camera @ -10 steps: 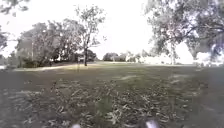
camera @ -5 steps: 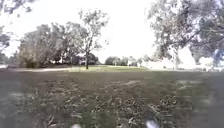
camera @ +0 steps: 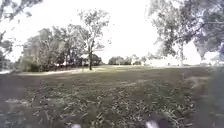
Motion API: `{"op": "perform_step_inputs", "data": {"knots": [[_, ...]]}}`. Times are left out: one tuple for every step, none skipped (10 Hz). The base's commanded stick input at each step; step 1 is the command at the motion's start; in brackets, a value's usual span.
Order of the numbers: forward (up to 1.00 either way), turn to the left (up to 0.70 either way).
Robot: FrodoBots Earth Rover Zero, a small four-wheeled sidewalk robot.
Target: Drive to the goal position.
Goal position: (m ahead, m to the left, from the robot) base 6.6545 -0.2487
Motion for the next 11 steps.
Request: {"op": "perform_step_inputs", "data": {"knots": [[0.7, -0.05], [0.7, 0.0], [0.7, 0.0], [0.7, 0.0], [0.7, 0.0], [0.7, 0.0], [0.7, 0.0], [0.7, 0.0], [0.7, 0.0], [0.7, 0.0], [0.7, 0.0]]}}
